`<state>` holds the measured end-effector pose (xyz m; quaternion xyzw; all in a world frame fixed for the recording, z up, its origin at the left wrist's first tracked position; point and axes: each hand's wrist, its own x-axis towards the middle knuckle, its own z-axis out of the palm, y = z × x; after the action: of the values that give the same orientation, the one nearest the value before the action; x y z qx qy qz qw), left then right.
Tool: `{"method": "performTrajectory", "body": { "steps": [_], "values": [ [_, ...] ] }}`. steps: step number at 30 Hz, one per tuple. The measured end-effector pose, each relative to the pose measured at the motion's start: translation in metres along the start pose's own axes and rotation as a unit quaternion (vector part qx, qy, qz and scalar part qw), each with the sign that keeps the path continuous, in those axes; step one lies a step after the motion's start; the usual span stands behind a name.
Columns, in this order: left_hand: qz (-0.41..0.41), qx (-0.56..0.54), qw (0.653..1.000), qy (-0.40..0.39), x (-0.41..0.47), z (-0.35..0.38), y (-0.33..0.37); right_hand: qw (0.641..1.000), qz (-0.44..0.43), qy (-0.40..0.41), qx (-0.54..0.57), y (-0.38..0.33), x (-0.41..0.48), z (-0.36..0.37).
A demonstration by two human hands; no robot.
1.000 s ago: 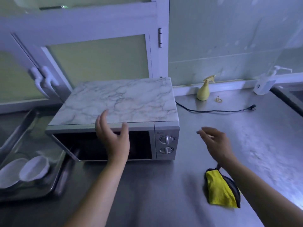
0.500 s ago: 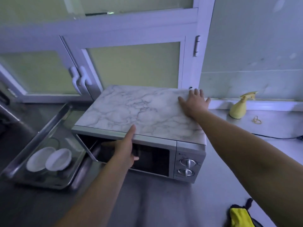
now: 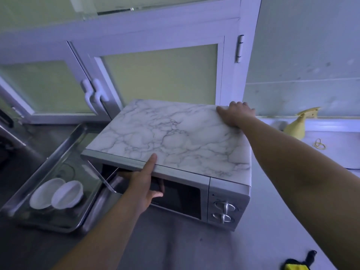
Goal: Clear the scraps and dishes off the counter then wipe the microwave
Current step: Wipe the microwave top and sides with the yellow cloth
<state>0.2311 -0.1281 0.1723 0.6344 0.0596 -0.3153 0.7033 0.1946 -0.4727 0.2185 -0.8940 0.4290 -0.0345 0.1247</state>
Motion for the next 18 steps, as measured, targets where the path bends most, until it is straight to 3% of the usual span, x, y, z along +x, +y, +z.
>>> {"method": "performTrajectory", "body": {
  "steps": [11,18],
  "values": [
    [-0.027,0.097,0.99,-0.097,0.028,-0.044,0.023,0.998,0.058,0.019,0.012,0.036,-0.093,0.001],
    [-0.03,0.163,0.964,-0.207,0.034,-0.092,0.043,0.985,0.16,0.054,0.029,0.02,-0.194,0.016]
  ]
}}
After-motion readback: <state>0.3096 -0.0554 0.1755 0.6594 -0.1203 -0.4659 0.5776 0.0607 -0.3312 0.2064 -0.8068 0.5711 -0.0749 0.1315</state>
